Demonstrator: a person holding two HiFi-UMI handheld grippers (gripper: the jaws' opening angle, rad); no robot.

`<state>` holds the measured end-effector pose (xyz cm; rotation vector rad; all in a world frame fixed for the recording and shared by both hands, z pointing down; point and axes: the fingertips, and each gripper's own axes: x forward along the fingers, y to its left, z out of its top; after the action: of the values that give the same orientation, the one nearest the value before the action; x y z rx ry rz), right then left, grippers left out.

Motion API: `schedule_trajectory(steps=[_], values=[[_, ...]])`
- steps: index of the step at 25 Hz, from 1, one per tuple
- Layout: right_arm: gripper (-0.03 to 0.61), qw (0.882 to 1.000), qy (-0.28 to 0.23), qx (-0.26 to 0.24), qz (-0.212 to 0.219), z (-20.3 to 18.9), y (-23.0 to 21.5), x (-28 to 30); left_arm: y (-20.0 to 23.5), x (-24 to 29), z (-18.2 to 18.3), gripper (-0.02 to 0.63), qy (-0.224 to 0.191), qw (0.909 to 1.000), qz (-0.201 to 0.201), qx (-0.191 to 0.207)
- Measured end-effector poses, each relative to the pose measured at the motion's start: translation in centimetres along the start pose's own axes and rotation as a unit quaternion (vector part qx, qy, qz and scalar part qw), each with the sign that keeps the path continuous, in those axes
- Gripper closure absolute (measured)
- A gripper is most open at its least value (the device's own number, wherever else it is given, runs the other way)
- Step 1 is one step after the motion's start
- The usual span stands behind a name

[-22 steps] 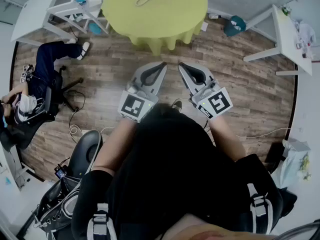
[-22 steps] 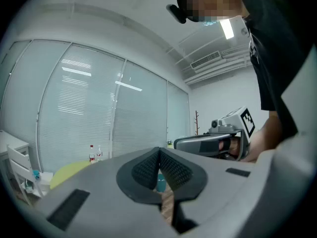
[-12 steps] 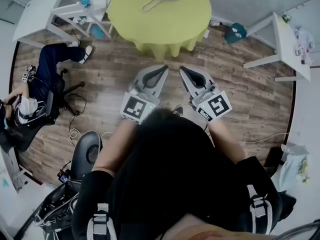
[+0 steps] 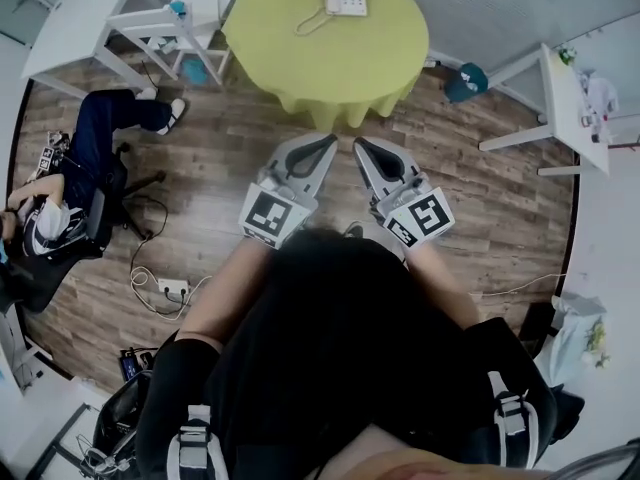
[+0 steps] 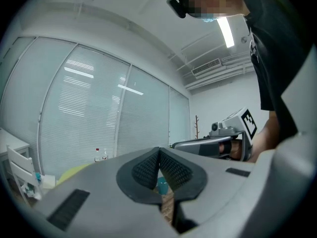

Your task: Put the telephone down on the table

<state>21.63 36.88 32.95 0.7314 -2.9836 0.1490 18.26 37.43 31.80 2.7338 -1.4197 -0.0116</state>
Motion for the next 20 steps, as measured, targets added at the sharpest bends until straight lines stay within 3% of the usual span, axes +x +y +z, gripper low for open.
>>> schedule_trajectory(steps=[11, 20], values=[[0.561, 1.000, 0.002, -0.007, -0.010, -0.4, 2.9, 4.0, 3.7, -3.5, -0.3, 0.601, 0.003, 0.9999, -0.012, -0.002], [0.561, 1.000, 0.004, -0.005, -0.004, -0.4, 2.0, 6.2, 6.2, -3.3, -0.8, 0.601, 0.008, 0.9999, -0.004, -0.007]])
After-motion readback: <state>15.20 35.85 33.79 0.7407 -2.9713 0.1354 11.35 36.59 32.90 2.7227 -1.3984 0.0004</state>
